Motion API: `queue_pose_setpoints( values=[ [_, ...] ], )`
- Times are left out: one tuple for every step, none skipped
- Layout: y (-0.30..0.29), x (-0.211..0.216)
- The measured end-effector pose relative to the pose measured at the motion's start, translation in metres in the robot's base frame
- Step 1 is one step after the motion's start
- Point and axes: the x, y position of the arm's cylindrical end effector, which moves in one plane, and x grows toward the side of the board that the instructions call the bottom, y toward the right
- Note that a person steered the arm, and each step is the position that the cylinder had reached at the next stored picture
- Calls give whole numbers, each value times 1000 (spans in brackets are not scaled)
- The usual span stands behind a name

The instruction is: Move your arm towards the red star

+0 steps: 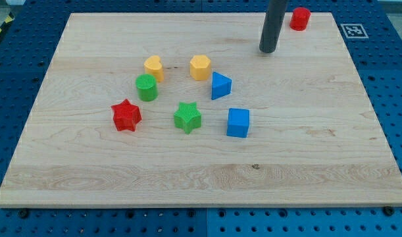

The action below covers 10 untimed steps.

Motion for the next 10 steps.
queue_pose_setpoints(
  values=[
    [0,0],
    [-16,-9],
    [-89,-19],
    [-191,-20],
    [-289,-16],
    [-356,23],
    [-392,83],
    [-392,151],
    [-374,212],
    [-325,222]
  ],
)
